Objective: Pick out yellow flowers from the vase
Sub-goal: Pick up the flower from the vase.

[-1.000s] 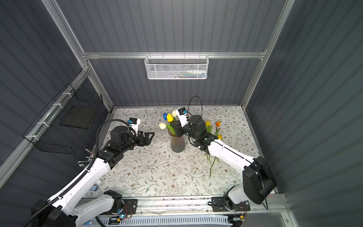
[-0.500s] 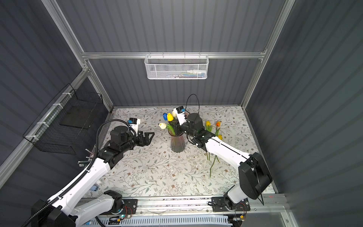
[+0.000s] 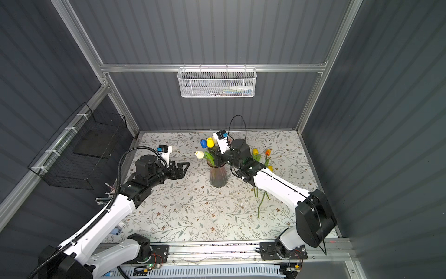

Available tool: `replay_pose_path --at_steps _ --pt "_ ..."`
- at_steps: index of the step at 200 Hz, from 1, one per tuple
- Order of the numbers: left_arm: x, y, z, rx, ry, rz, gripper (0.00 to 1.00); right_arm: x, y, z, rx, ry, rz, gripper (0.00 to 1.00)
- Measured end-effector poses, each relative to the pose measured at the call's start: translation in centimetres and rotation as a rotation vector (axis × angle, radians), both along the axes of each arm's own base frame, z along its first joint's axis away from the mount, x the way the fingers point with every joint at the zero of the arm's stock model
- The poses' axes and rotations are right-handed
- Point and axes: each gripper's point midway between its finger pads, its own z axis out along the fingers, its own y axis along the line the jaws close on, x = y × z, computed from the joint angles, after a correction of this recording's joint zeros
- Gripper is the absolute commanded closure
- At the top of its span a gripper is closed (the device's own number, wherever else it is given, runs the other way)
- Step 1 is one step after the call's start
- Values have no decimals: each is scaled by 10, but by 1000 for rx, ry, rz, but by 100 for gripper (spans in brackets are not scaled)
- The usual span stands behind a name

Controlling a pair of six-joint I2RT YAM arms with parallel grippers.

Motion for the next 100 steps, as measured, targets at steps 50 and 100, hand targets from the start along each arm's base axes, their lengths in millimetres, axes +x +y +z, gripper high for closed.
replay_pose_path --at_steps 50,100 --pt "0 0 0 0 0 0 10 -14 -11 37 29 -79 -1 97" --pt "1 0 1 -3 -6 0 10 -30 -24 75 42 -126 -1 97"
